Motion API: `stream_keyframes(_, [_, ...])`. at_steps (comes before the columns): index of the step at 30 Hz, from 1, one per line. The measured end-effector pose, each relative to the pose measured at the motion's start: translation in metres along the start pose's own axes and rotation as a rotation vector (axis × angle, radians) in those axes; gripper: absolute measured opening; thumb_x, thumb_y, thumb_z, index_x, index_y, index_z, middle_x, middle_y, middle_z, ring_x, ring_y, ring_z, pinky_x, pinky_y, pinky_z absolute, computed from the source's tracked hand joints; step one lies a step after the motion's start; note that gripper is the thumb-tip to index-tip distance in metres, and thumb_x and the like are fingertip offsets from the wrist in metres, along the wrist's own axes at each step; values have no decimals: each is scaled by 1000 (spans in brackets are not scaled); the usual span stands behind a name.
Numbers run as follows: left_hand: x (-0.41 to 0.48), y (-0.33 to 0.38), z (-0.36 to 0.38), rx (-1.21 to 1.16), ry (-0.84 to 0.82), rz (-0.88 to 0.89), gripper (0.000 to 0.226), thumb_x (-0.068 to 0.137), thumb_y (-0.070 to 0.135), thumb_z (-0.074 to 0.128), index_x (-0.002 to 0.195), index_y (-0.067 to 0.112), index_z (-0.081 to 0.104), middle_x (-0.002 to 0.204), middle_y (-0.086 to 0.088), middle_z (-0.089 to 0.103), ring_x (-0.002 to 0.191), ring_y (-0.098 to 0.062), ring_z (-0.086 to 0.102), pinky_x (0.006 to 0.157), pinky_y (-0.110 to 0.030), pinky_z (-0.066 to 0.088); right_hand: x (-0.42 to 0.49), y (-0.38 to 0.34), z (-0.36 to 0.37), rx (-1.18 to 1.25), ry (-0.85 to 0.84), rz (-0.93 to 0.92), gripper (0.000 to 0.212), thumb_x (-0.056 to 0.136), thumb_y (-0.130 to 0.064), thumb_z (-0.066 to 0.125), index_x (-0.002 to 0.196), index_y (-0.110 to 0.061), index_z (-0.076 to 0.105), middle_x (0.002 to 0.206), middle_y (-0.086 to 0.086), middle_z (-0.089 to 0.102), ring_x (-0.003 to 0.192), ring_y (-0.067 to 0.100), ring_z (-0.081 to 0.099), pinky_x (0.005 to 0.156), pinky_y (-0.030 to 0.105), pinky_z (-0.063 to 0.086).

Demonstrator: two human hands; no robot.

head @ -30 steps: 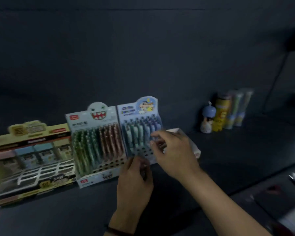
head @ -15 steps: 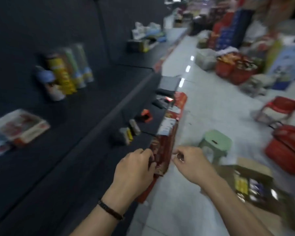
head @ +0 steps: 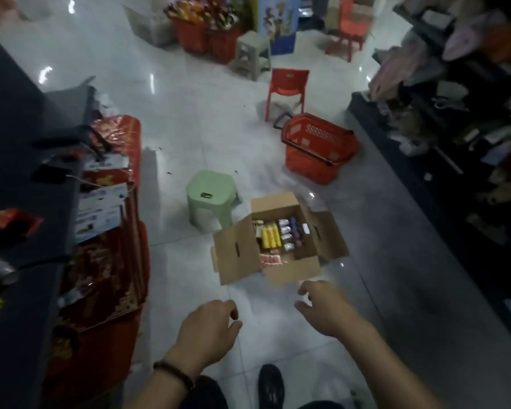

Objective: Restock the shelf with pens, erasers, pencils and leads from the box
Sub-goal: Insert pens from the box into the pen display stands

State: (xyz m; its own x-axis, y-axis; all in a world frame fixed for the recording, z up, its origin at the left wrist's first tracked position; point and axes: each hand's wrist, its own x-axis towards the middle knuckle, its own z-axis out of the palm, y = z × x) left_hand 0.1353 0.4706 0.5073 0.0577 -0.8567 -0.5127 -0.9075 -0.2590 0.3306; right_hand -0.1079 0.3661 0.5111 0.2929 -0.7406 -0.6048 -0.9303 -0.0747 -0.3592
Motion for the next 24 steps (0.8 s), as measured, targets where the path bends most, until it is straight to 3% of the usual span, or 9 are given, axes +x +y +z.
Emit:
stream_keyframes(6, [159,37,35,-35,-174,40,21,103,43,53,102,25,66,101,6,69,93,-15,65,78,-35,54,112,74,-34,79,-31,161,39,103,-45,61,136,-24,63,134,2,63,118,20,63,100,36,54])
stream_keyframes(12, [349,40,91,-145,-386,82,16,104,34,56,92,28,63,92,7,68,86,-16,65,79,-36,57,266,135,-28,-3,-136,237,40,104,-45,60,138,-25,60,137,4,60,120,25,62,100,41,55])
stream_keyframes(16, [476,35,150,-178,-508,117,9,102,32,58,104,27,66,100,5,70,92,-16,66,85,-36,58,392,187,-11,-47,-219,219,40,105,-40,58,140,-20,59,143,10,58,126,33,59,104,46,53])
stream_keyframes(19, [565,36,203,-264,-481,74,11,101,21,58,104,21,69,101,1,72,94,-18,67,85,-31,55,481,229,13,-26,-235,233,36,104,-32,58,137,-18,60,136,12,62,124,35,61,101,45,54])
stream_keyframes(22, [650,35,276,-357,-474,-9,17,100,7,58,102,17,71,98,3,69,88,-12,64,75,-13,48,571,278,53,-33,-217,228,26,100,-25,60,124,-18,62,117,13,68,107,36,67,88,44,59])
stream_keyframes(24, [704,33,329,-410,-439,-23,23,97,2,60,96,22,72,98,2,68,91,-18,67,77,-17,49,629,308,78,-21,-198,207,21,98,-22,62,119,-19,63,110,11,69,98,31,68,84,46,61])
